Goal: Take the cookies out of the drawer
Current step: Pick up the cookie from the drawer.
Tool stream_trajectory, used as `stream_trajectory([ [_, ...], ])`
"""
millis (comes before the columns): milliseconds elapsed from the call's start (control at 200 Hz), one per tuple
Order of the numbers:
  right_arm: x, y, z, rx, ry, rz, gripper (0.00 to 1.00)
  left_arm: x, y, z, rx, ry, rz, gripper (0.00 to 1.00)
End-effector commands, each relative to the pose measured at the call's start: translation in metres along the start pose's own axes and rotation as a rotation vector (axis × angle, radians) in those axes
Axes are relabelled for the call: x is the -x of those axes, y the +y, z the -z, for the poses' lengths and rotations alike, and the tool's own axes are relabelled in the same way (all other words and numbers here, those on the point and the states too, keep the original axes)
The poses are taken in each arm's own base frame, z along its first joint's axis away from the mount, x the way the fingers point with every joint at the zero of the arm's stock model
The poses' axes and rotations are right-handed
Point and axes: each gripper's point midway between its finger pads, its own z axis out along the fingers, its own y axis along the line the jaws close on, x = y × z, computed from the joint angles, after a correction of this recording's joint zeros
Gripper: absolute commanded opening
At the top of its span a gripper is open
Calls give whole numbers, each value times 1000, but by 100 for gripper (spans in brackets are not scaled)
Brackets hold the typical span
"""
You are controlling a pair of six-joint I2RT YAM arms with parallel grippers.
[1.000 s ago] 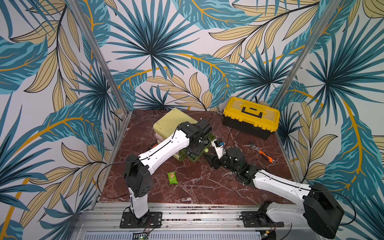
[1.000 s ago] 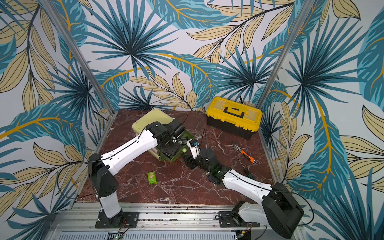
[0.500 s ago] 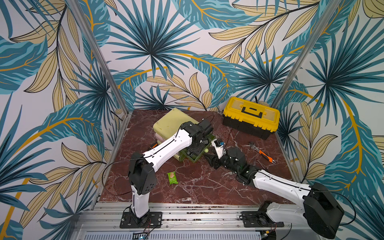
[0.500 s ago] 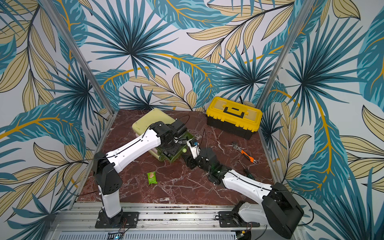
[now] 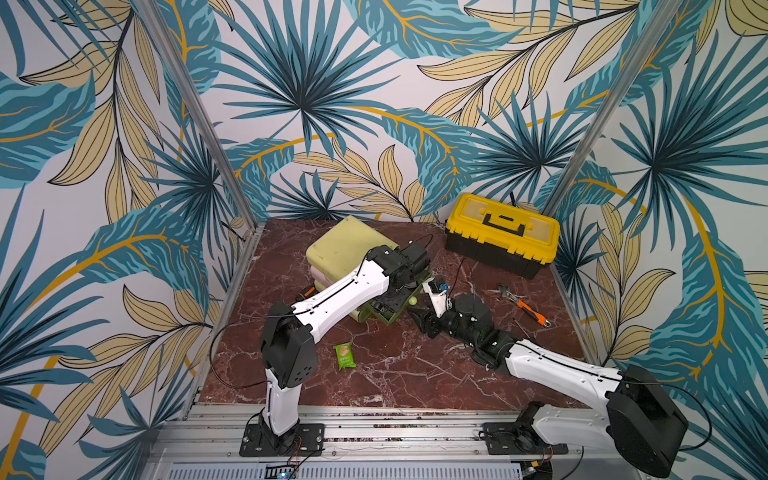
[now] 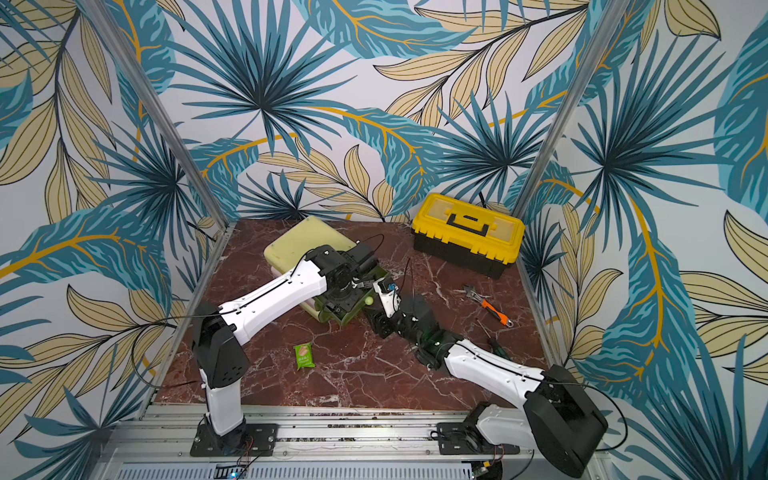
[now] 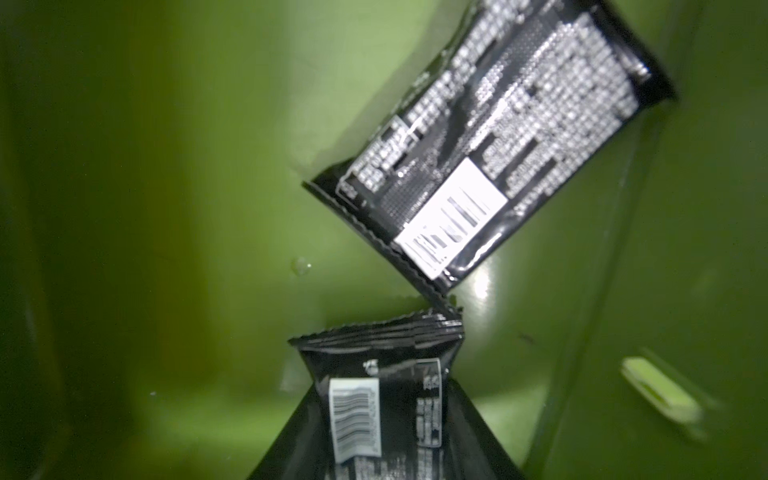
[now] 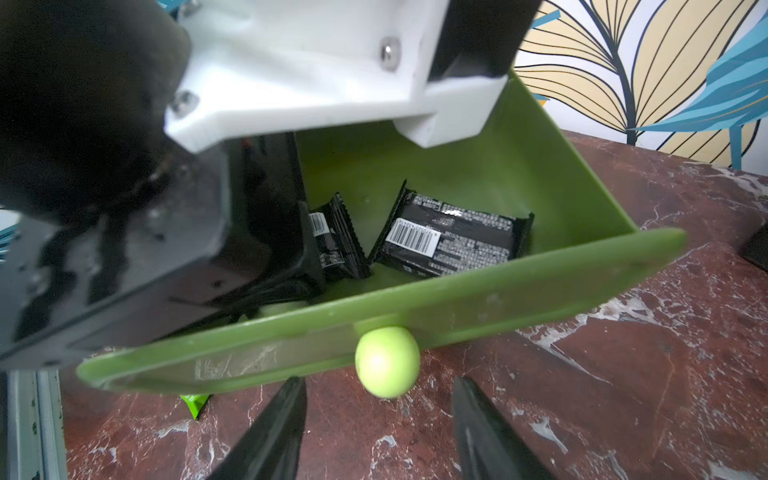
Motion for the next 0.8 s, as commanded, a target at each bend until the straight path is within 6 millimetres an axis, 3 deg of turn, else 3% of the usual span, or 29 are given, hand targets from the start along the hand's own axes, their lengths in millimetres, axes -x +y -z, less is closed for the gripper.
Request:
stream_trajectory([
  [0, 1, 2, -1, 5, 1, 13, 59, 8, 9, 6, 41, -21, 0, 42],
  [351, 1, 2, -1, 6, 1, 13, 59, 12, 9, 16, 16, -63, 33, 37],
  [796, -2, 1, 0, 3, 7, 12, 59, 24, 11, 65, -89, -215, 157, 37],
])
